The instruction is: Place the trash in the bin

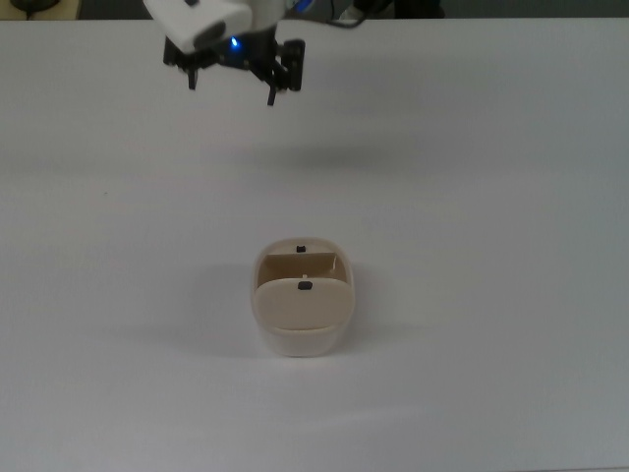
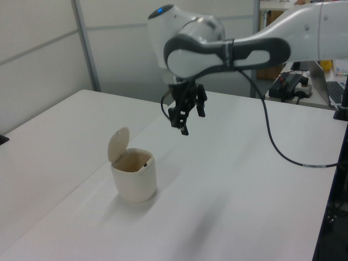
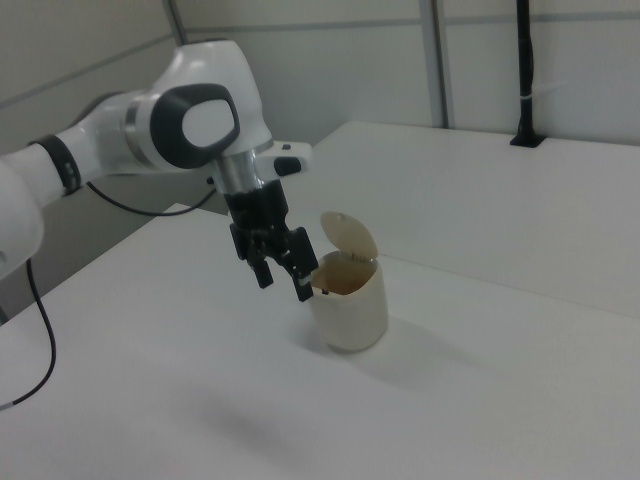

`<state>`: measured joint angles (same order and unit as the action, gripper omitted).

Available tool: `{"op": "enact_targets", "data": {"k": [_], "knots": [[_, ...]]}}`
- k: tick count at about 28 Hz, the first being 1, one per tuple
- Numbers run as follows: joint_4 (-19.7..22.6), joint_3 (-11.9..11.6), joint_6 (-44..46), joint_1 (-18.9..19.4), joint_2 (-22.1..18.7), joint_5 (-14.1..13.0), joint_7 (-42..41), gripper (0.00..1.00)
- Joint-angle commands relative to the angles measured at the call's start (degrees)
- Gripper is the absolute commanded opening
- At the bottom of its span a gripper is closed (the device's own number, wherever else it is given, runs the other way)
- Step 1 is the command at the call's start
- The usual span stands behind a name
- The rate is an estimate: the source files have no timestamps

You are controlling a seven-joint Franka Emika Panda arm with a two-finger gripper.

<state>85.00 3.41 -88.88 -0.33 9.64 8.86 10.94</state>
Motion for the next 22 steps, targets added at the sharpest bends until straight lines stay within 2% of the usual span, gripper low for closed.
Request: {"op": "enact_targets", "data": {"k": [1,7,17,22], "knots": [[1.04,-1.12,0.90,-2.39,-4.45,-5.52,0.67,1.00],[0.51,-2.00,0.99,-3.71,-6.21,-6.31,-2.32,1.00],[0.51,-1.12,1.87,-2.92,-6.39,-3.94,-2.50,1.00],[0.51,-1.12,2.22,-2.92,-6.39,-3.85,-2.68,1.00]]}}
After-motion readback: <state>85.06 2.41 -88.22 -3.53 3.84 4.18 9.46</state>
